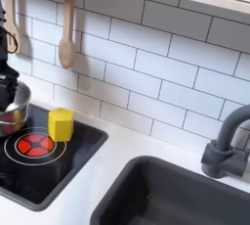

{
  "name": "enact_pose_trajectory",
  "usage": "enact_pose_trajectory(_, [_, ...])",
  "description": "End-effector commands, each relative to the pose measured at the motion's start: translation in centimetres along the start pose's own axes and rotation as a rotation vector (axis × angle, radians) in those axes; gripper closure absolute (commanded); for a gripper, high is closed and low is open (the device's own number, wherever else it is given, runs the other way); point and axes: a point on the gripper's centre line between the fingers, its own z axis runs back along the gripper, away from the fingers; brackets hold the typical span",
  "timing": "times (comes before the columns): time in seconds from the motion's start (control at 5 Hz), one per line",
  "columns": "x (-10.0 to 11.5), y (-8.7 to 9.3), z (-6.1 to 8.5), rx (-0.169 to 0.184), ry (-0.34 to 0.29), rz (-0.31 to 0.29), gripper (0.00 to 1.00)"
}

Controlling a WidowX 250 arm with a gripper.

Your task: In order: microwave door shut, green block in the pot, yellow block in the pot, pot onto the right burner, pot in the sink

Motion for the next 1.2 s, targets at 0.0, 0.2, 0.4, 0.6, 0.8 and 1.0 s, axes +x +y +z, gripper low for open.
enact_pose_trajectory(0.0, [0.1, -1.0, 0.0, -0.045, -0.005, -0.072, 0.0])
enact_pose_trajectory(0.2, [-0.4, -1.1, 0.0, -0.055, 0.004, -0.078, 0.0])
enact_pose_trajectory(0.4, [-1.0, -1.5, -0.7, -0.053, 0.03, -0.09, 0.0])
enact_pose_trajectory(0.6, [-0.4, -0.6, 1.0, 0.061, -0.041, -0.051, 0.0])
enact_pose_trajectory(0.8, [0.5, -2.0, 3.0, 0.058, -0.091, -0.086, 0.0])
enact_pose_trajectory(1.0, [0.3, -3.2, 3.7, 0.039, -0.1, -0.101, 0.0])
